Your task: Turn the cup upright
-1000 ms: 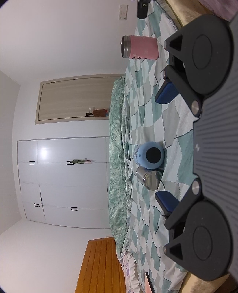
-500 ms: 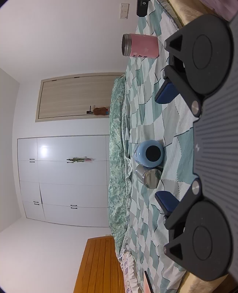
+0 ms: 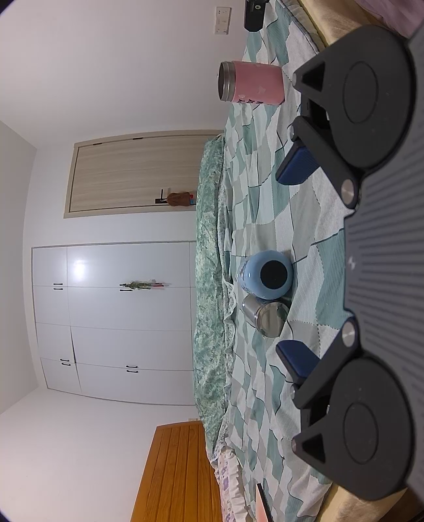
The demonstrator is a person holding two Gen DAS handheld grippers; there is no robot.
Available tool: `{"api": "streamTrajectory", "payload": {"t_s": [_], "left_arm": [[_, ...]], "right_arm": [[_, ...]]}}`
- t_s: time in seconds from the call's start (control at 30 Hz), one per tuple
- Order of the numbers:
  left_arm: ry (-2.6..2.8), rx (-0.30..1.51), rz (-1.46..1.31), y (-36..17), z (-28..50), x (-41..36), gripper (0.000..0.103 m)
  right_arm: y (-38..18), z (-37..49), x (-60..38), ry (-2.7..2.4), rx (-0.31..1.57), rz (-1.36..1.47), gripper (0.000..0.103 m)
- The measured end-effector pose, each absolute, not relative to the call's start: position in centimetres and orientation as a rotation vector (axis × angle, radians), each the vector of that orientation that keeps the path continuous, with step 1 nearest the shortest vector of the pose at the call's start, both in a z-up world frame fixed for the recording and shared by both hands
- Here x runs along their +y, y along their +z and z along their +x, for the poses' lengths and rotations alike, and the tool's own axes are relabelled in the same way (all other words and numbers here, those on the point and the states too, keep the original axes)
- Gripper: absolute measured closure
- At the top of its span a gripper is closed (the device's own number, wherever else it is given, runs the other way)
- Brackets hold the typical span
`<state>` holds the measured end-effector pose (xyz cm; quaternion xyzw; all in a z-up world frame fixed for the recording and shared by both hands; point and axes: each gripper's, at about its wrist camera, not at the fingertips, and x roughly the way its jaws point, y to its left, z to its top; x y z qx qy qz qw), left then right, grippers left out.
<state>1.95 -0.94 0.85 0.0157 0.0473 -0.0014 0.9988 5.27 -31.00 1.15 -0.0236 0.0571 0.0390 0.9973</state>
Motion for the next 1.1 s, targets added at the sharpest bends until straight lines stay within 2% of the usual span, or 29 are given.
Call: {"api": "streamTrajectory", "payload": {"t_s": [1.1], "left_arm": [[-0.024,0.085,0.028,0.75,2.04,-1.02,0.0]], "right_arm": [[1.11,5.27,-30.97,0.078,0.114,-0.047,0.0]]}}
